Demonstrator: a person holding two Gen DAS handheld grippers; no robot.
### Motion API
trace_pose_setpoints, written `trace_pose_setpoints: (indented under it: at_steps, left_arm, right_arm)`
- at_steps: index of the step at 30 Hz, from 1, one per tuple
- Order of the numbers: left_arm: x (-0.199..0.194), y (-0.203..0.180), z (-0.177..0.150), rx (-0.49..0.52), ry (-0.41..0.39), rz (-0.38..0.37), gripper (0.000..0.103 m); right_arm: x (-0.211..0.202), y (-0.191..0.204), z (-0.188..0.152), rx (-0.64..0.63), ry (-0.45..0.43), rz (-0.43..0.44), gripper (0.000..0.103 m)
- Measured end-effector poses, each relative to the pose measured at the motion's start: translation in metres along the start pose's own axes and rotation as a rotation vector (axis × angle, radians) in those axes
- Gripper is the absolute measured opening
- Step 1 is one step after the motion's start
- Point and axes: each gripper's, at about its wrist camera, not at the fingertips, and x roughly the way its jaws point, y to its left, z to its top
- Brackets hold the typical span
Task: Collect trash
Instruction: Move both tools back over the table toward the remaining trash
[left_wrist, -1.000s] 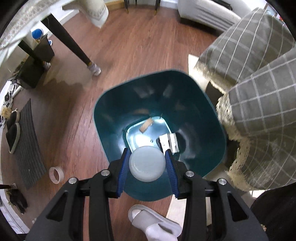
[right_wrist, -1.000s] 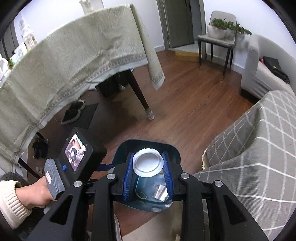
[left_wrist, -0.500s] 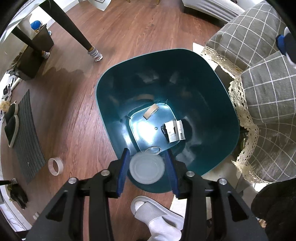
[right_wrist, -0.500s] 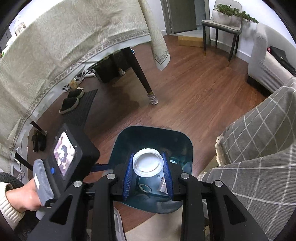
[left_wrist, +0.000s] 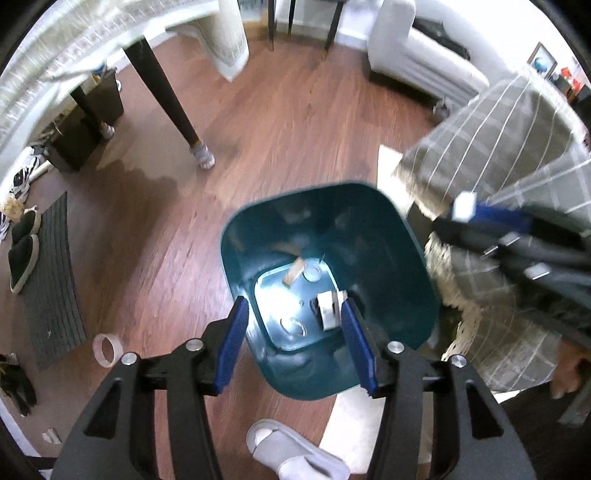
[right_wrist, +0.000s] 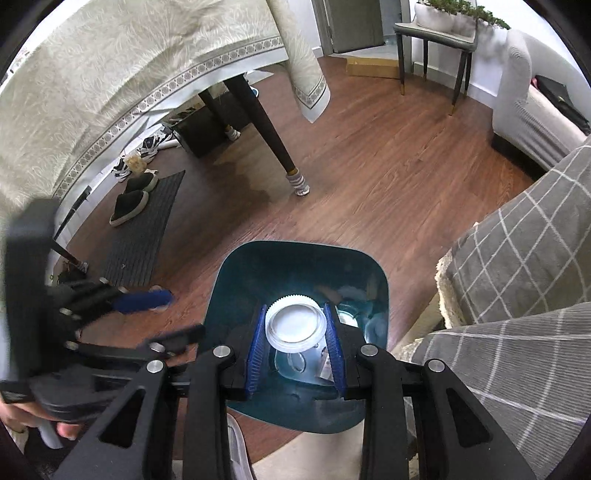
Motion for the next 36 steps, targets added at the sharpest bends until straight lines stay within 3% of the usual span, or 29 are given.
trace_pose_setpoints:
  at_steps: [13,23,25,27,28,36]
  left_arm:
    - [-0.053,-0.001,0.02,-0.033,-0.155,-0.053,0.037]
    - [-0.113,-0.014,0.037,-0.045,-0.306,-0.12,0.036]
    - [-0.122,-0.015,0.039,-0.05,-0.327,-0.136,0.036]
    - [-0.132,-0.016,0.043,-0.049,-0.347,-0.144,0.036]
    - [-0.137,-0.018,0.044,-0.046,-0.357,-0.143,0.036]
    - [-0.164,-0.032,0.051,-0.008,-0.416,-0.146,0.036]
  right_arm:
    - [0.045,0.004,-0.015,-0.022,0.113,-0.011,0.031]
    - [0.069,0.007,-0.036,-0.073,0.203,-0.057,0.031]
    - [0.069,0.007,-0.039,-0.093,0.208,-0.071,0.035]
    - [0.069,0.007,-0.04,-0.105,0.209,-0.087,0.054]
    - [0.068,0.007,-0.041,-0.108,0.206,-0.089,0.057]
    - [0.05,0.001,-0.043,-0.112,0.181,-0.072,0.058]
